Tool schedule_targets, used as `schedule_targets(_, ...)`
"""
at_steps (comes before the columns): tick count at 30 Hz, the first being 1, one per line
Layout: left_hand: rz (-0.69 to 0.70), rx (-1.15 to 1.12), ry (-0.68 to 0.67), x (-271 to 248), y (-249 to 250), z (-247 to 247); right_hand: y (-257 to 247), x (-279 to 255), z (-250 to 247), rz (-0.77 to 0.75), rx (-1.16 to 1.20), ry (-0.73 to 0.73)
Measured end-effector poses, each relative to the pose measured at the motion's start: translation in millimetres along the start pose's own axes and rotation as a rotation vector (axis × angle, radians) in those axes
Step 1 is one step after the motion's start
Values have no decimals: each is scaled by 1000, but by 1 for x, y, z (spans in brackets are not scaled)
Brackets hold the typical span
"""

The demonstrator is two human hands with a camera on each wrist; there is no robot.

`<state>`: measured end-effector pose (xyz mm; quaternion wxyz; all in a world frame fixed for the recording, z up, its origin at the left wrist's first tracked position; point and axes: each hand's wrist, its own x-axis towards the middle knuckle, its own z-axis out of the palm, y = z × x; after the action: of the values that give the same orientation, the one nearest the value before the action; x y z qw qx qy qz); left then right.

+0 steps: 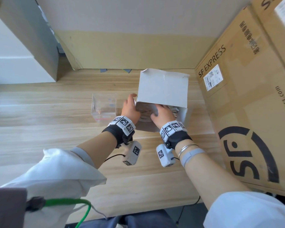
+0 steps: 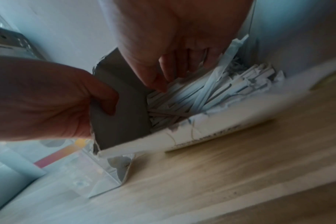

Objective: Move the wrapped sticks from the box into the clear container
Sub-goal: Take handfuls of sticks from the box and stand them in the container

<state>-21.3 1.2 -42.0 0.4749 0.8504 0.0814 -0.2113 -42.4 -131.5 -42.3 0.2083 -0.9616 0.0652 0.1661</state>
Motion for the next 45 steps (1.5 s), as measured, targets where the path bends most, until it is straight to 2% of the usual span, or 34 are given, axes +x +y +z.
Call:
schedule_targets(5,-7,30,-15,-8,-2,2,-7,1,5,-11,-158,-32)
schedule_targets(13,-19,-2,-4,-9,-4,4,-6,1,25,-14,-282,-170)
schedule_targets(26,-20,-10,-15,-14,-4,3,-14,-1,22,2,-302,-262)
schedule_targets(35,-7,3,-16,-12,-3,3,-7,-4,7,38,-122,-89)
schedule_targets(42,-89,86,-58,-4,4,-3,-14,-16,-14,-15,251,82)
schedule_targets(45,-136,168,-114,-1,6,-6,-15,-17,-21,48,410,126)
